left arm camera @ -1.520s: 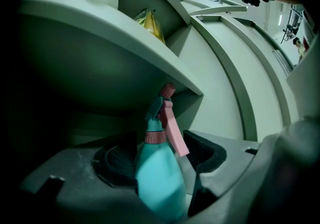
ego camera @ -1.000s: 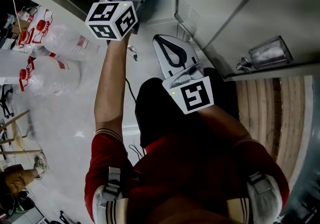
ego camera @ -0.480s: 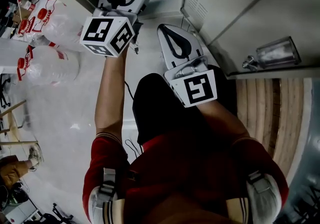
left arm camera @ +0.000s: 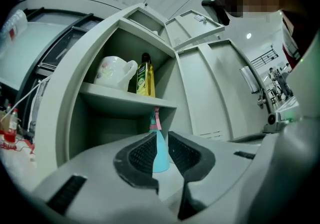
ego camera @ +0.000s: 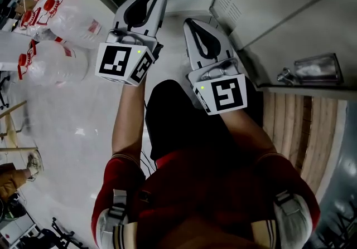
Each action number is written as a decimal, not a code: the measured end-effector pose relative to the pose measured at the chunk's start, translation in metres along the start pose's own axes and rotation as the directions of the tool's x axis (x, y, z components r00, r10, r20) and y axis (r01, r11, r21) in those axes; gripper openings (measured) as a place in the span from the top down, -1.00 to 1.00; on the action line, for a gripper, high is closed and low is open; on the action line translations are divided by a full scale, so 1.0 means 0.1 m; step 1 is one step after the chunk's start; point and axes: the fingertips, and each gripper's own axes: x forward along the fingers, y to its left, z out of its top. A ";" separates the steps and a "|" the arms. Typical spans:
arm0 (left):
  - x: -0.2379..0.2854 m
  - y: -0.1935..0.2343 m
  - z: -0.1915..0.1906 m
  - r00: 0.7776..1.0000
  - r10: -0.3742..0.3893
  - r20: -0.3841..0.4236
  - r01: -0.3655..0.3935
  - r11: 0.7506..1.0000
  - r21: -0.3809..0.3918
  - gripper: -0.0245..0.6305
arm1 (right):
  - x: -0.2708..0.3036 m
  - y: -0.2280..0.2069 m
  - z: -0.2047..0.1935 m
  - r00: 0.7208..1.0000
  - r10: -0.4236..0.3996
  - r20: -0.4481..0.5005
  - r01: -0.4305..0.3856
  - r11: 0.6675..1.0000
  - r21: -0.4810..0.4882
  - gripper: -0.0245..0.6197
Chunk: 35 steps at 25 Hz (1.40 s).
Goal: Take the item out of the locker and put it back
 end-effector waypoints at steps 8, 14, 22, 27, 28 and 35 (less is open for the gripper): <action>-0.15 -0.06 -0.09 0.999 0.045 -0.023 -0.044 0.998 0.041 0.89 | 0.08 0.00 0.01 1.000 0.013 -0.009 -0.013 1.000 -0.016 0.93; -0.22 0.00 0.00 0.997 0.068 -0.034 -0.066 0.997 0.045 0.90 | 0.20 -0.01 0.10 1.000 0.013 -0.022 -0.013 1.000 -0.013 0.93; -0.26 0.00 0.29 0.998 0.062 -0.004 -0.061 0.996 0.069 0.90 | 0.31 0.10 0.35 0.999 0.031 -0.037 -0.031 0.999 -0.016 0.93; -0.30 0.03 0.48 0.997 0.080 -0.003 -0.080 0.996 0.044 0.90 | 0.36 0.13 0.52 0.996 0.044 -0.074 -0.046 0.999 -0.015 0.93; -0.31 0.03 0.54 0.996 0.084 0.001 -0.084 0.996 0.044 0.90 | 0.38 0.14 0.56 0.996 0.046 -0.079 -0.047 0.999 -0.010 0.93; -0.39 0.10 0.94 0.994 0.106 -0.012 -0.106 0.994 0.022 0.90 | 0.47 0.26 0.92 0.990 0.068 -0.126 -0.070 0.997 -0.013 0.93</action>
